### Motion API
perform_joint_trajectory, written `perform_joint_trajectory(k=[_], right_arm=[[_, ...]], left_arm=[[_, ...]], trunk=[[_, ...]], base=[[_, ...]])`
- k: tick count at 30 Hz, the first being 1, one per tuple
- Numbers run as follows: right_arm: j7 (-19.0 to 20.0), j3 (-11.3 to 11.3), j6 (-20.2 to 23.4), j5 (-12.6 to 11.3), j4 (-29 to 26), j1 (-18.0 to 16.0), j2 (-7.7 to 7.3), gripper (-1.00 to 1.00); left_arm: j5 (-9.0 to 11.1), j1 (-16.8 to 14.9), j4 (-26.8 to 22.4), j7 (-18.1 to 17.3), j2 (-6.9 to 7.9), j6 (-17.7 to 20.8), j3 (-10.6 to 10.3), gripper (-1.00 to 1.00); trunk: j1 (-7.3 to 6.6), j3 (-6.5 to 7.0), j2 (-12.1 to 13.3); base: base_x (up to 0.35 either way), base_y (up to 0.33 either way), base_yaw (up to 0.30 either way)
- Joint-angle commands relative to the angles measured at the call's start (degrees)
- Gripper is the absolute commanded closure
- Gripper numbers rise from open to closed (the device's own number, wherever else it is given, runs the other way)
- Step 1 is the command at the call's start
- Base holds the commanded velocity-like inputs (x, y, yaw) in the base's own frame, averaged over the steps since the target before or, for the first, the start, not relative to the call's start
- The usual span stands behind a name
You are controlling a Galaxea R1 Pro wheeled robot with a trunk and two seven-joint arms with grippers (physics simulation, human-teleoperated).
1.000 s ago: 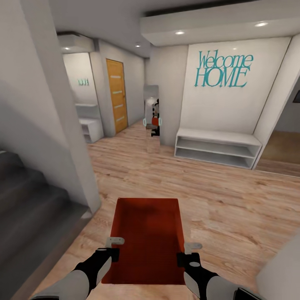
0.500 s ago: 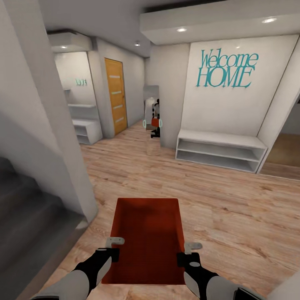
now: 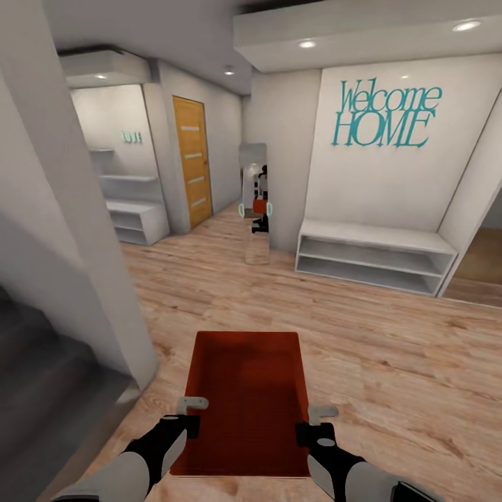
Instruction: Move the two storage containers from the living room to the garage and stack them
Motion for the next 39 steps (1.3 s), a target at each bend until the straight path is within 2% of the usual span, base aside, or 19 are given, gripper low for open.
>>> perform_joint_trajectory(k=[1,39], right_arm=[[-1.0,-0.1,-0.4,-0.5,0.0,-0.1,-0.50,1.00],[-1.0,-0.1,-0.4,-0.5,0.0,-0.1,-0.49,1.00]], left_arm=[[-0.2,0.0,0.1,0.4,0.01,0.4,-0.8,1.00],[-0.2,0.0,0.1,0.3,0.01,0.4,-0.8,1.00]], trunk=[[0.05,-0.09,-0.1],[0.05,-0.09,-0.1]], base=[[0.322,0.000,0.000],[0.322,0.000,0.000]])
